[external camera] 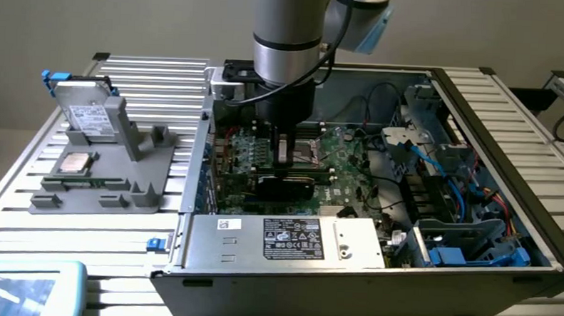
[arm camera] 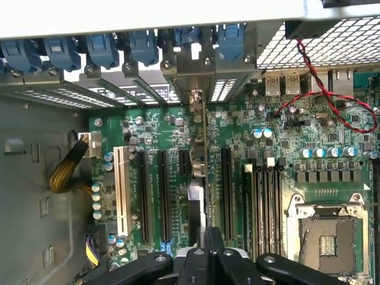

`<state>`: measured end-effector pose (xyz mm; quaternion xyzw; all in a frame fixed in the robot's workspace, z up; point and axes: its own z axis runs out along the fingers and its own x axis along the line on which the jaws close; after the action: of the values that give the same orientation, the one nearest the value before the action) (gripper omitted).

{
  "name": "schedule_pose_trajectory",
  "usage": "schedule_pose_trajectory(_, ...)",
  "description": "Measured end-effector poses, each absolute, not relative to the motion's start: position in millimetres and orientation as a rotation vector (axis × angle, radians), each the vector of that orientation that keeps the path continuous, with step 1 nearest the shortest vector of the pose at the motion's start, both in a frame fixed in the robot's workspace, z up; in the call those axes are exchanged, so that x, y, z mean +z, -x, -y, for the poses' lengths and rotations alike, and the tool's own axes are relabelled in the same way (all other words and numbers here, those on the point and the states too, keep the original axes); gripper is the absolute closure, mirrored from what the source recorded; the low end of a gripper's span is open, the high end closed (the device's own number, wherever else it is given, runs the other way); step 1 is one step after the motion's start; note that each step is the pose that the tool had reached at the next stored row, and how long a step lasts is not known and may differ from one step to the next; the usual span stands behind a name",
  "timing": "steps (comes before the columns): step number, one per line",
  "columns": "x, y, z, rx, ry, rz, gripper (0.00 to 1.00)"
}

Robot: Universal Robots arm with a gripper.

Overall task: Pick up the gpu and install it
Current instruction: 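Press down on the gpu until it lock into place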

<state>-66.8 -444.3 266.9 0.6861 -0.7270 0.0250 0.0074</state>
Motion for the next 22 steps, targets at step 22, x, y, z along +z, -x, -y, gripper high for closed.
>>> schedule_pose_trajectory(22, 283.6, 68.2, 444.3, 0.078, -2.137, 2.281, 0.89)
